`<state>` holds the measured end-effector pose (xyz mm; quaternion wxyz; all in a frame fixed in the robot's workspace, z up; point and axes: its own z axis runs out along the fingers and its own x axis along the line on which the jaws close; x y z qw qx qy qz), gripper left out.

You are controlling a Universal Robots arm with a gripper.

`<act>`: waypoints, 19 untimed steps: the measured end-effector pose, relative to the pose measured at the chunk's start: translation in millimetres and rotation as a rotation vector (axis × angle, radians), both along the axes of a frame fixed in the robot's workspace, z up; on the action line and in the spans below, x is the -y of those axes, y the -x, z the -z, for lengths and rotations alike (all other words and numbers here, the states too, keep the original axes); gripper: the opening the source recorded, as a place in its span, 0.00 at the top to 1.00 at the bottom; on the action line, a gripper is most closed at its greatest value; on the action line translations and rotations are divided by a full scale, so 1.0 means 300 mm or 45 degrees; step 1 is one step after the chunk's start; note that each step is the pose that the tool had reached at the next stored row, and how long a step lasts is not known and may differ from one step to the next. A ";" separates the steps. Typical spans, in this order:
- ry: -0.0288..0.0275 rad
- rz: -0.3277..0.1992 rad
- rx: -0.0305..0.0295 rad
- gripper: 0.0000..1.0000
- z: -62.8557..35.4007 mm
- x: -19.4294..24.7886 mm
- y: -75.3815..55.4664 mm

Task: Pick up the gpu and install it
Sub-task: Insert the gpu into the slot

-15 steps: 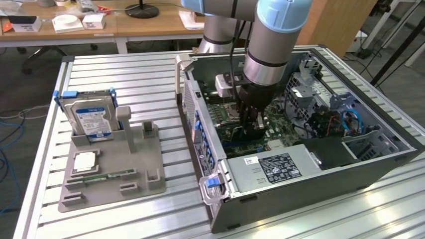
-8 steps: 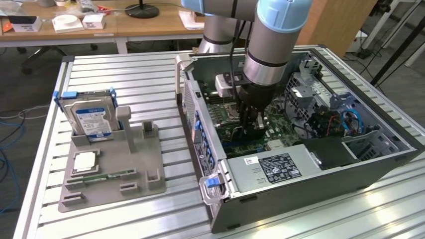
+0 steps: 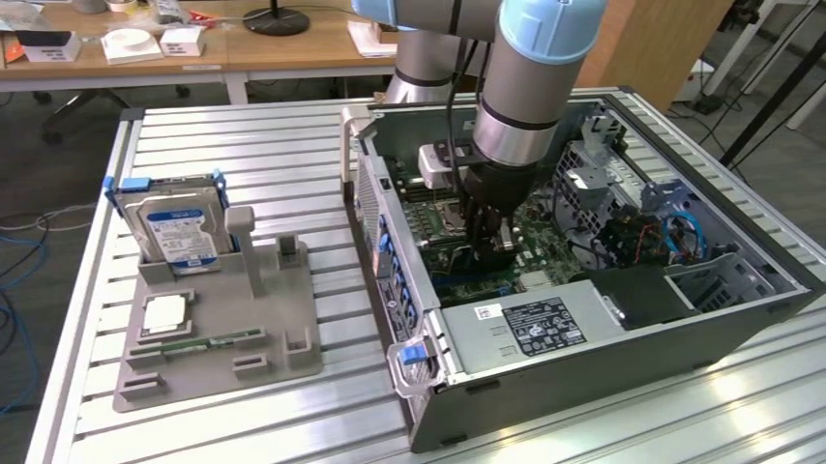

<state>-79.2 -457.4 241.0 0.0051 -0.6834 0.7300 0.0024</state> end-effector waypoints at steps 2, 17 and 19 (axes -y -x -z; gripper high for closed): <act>0.0000 0.000 0.0000 0.74 0.000 0.000 0.000; 0.0002 0.000 0.0001 0.74 0.009 0.000 0.001; 0.0003 0.000 -0.0001 0.74 0.012 0.000 0.001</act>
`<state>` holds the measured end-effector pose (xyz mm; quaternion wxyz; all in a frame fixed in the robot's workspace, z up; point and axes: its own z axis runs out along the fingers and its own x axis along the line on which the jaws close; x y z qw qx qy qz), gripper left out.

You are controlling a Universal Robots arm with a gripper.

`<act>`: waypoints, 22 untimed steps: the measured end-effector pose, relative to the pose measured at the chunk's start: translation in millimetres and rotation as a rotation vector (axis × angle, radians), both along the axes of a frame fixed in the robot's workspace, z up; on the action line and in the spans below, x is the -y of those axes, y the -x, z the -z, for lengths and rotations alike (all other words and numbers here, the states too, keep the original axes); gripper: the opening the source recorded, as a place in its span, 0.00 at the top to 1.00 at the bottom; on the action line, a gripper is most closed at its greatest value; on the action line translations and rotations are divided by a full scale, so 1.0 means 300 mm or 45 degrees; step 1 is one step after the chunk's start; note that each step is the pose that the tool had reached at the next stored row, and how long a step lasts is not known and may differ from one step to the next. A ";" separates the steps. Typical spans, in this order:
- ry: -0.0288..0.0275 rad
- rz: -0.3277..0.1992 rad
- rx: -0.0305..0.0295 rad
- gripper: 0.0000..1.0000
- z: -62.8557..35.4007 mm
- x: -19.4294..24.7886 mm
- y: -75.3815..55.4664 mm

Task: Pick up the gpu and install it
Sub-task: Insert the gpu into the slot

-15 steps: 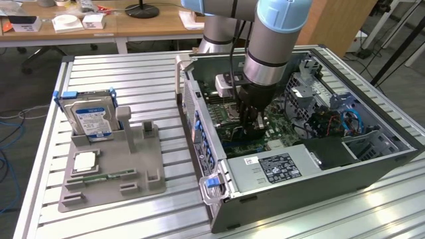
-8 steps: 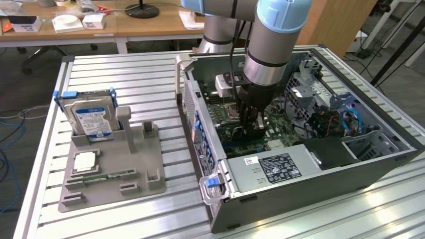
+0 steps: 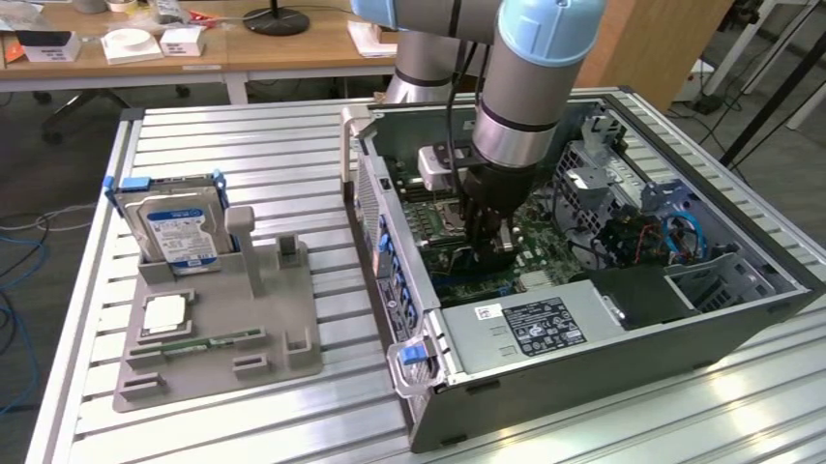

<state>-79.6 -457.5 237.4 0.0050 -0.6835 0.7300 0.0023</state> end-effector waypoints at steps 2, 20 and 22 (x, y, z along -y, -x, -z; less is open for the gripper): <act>0.0001 0.000 0.0000 0.74 0.003 0.000 0.001; -0.0030 0.001 0.0011 0.68 0.008 -0.001 0.003; -0.0003 0.000 0.0002 0.61 0.005 0.000 0.002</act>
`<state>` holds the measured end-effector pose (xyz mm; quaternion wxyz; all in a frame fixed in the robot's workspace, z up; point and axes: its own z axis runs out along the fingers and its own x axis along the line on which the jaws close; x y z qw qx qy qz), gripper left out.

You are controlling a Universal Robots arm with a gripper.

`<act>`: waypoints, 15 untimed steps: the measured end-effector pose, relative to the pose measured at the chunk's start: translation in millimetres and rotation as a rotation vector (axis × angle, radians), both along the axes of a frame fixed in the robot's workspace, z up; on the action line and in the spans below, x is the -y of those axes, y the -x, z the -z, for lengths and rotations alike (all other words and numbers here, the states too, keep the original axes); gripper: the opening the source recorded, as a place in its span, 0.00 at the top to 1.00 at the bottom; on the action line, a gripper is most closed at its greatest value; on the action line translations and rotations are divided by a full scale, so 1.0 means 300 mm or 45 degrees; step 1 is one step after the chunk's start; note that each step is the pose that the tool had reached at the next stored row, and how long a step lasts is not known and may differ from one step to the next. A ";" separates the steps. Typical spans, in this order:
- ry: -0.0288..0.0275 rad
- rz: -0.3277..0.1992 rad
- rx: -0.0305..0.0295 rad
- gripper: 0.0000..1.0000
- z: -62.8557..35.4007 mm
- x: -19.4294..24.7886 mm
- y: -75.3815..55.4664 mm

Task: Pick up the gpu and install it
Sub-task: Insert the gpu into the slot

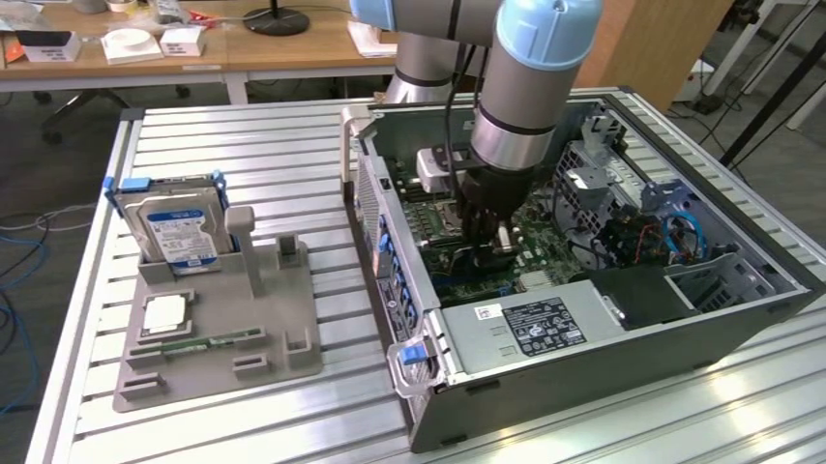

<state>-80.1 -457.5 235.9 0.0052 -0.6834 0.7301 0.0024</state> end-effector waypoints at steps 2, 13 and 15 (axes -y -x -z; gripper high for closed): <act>-0.0002 0.000 0.0000 0.55 0.000 0.000 0.000; 0.0001 0.000 -0.0001 0.14 0.000 0.000 0.000; 0.0000 0.000 0.0000 0.14 0.000 0.000 0.000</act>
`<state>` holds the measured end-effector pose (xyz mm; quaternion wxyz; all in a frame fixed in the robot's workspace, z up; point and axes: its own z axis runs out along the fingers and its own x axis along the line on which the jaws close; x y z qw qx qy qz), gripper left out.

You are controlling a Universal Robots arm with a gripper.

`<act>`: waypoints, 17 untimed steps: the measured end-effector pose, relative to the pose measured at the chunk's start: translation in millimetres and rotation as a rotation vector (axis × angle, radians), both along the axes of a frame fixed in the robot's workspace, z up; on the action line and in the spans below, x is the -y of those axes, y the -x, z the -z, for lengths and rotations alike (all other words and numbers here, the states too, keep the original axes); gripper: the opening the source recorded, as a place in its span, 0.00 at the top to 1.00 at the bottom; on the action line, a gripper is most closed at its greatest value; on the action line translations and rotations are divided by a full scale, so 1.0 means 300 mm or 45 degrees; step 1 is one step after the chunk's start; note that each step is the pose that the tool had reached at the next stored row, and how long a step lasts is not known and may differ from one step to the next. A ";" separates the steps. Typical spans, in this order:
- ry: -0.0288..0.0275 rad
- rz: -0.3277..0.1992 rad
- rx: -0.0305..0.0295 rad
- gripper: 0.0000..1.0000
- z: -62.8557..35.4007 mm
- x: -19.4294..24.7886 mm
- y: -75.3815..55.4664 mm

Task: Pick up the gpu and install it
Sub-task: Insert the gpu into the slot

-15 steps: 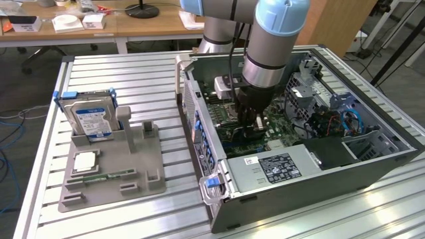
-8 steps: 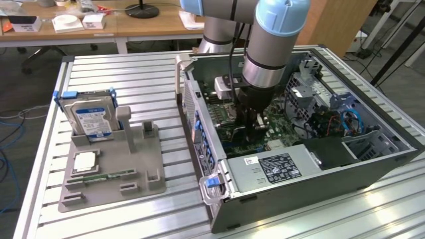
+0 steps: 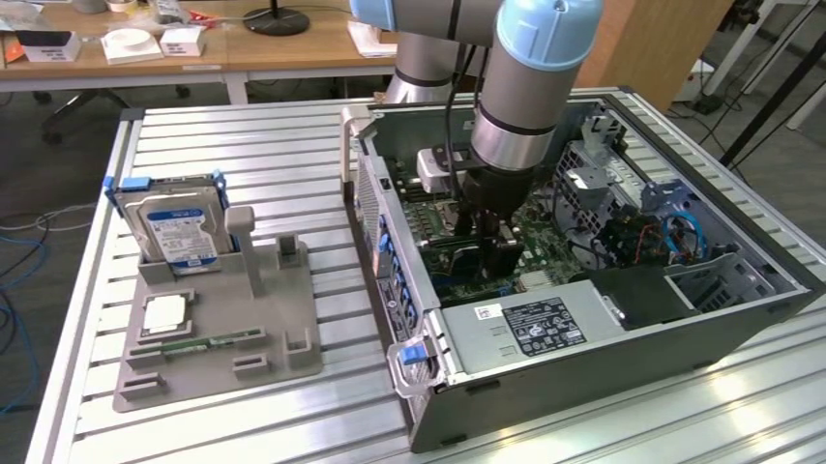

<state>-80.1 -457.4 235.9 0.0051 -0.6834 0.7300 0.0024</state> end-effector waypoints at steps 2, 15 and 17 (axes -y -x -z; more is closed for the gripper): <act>0.0001 0.000 0.0000 0.14 0.000 0.000 0.000; 0.0001 0.000 0.0000 0.14 -0.010 0.000 0.000; 0.0001 0.000 -0.0001 0.14 -0.013 0.000 0.000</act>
